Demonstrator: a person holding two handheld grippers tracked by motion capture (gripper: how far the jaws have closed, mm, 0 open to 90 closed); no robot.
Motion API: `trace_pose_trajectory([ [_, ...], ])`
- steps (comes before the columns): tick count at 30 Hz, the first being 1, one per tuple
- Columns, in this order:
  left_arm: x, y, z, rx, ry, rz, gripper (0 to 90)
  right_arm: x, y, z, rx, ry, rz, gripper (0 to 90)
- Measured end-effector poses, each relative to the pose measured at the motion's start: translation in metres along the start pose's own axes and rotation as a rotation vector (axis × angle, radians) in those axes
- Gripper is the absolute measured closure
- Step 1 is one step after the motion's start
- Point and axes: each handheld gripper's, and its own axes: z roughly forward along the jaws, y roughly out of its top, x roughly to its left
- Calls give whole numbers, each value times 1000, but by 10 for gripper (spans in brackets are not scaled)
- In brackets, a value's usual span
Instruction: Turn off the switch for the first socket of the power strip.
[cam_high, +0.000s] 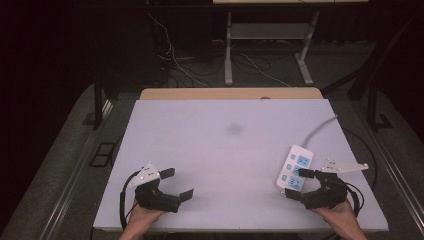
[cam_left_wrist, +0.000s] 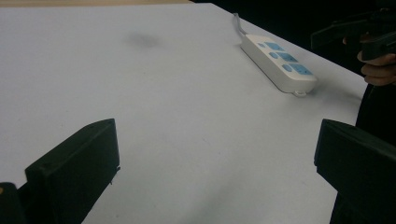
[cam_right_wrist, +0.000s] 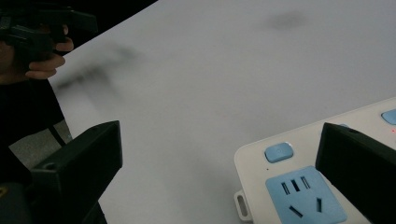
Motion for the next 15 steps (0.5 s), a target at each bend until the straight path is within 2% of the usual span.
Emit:
trace_pose_trajectory([
  [15, 1, 0, -1, -2, -6, -11, 0, -1, 0, -1, 3, -5, 8, 3],
])
